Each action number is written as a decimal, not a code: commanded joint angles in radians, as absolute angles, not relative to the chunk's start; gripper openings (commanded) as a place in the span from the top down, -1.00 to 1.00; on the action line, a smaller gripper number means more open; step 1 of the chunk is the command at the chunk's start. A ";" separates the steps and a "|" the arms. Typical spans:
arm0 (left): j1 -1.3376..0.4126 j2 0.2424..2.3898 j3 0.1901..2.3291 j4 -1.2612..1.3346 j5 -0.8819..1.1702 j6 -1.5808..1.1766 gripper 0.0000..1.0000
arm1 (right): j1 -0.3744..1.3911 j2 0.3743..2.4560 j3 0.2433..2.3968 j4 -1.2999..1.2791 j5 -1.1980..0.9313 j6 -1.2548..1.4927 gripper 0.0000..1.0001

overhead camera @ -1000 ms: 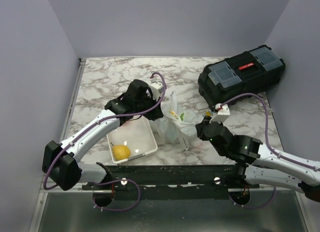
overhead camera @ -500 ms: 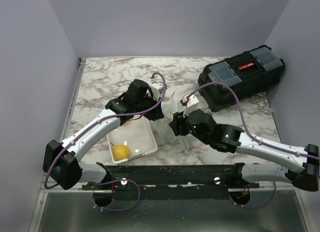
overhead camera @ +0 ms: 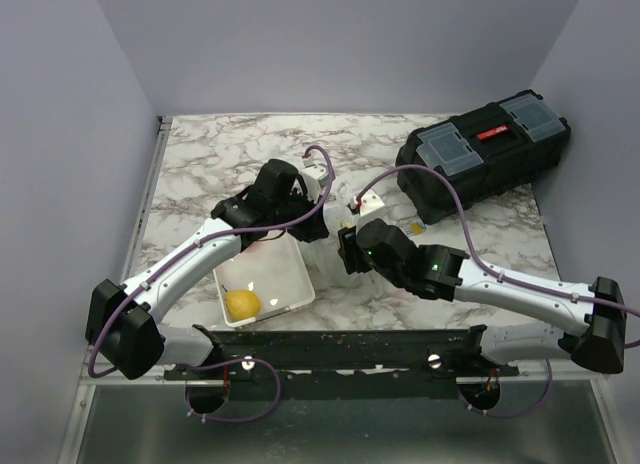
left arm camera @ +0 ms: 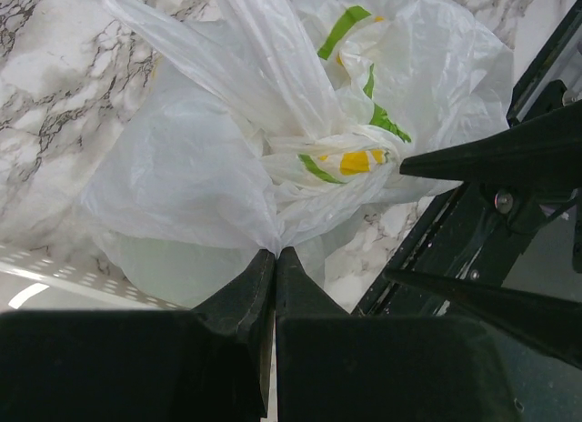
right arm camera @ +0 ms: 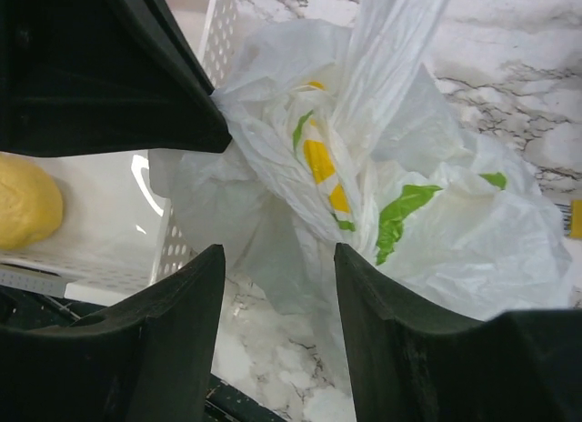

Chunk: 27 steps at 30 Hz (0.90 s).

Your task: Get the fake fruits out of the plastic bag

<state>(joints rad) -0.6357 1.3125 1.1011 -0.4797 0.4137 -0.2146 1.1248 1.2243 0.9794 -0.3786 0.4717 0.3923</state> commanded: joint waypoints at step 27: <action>-0.621 1.313 1.101 -0.469 0.435 -0.222 1.00 | 1.126 1.270 0.879 -0.373 0.842 0.475 0.47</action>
